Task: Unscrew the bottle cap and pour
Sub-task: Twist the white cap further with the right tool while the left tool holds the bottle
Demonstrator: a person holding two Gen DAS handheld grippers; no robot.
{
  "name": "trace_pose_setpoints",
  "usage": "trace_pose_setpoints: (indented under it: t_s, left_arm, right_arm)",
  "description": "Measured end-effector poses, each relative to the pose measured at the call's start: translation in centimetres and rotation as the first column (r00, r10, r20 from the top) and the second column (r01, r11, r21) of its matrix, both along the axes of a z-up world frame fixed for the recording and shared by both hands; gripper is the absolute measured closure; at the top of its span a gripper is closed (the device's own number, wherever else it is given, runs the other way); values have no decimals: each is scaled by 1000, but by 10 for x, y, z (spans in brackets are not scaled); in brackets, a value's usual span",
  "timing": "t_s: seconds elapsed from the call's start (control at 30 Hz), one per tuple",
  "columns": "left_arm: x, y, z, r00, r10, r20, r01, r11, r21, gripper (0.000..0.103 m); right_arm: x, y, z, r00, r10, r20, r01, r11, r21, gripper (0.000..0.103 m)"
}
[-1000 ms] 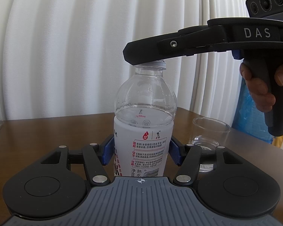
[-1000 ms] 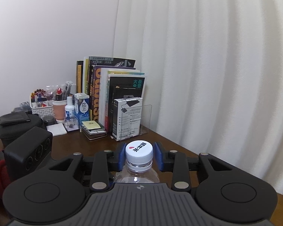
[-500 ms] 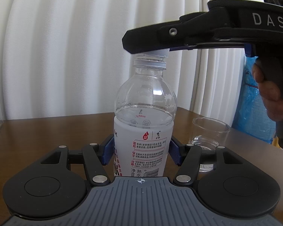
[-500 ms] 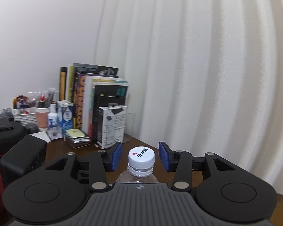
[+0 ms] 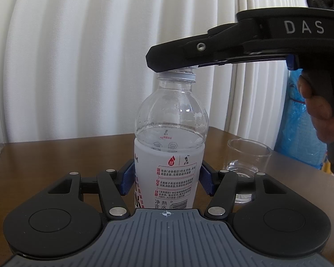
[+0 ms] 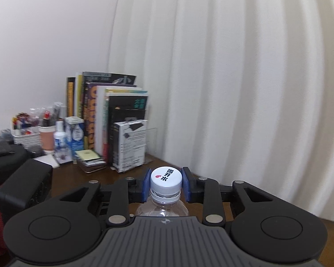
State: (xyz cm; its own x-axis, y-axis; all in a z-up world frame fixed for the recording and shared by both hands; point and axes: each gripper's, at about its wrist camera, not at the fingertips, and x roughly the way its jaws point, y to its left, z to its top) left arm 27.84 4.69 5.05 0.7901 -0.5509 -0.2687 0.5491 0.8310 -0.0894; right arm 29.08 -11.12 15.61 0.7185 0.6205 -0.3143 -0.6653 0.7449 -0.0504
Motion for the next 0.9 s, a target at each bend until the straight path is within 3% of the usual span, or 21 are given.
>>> trace_pose_setpoints:
  t_s: [0.17, 0.5, 0.9]
  left_arm:
    - [-2, 0, 0, 1000, -5, 6, 5, 1000, 4, 44]
    - [-4, -1, 0, 1000, -12, 11, 12, 1000, 9, 44]
    - [-1, -2, -2, 1000, -17, 13, 17, 1000, 13, 44]
  right_arm:
    - [20, -14, 8, 986, 153, -71, -154, 988, -12, 71]
    - [37, -12, 19, 931, 354, -93, -363, 925, -112, 71]
    - [40, -19, 19, 899, 435, -42, -437, 893, -110, 71]
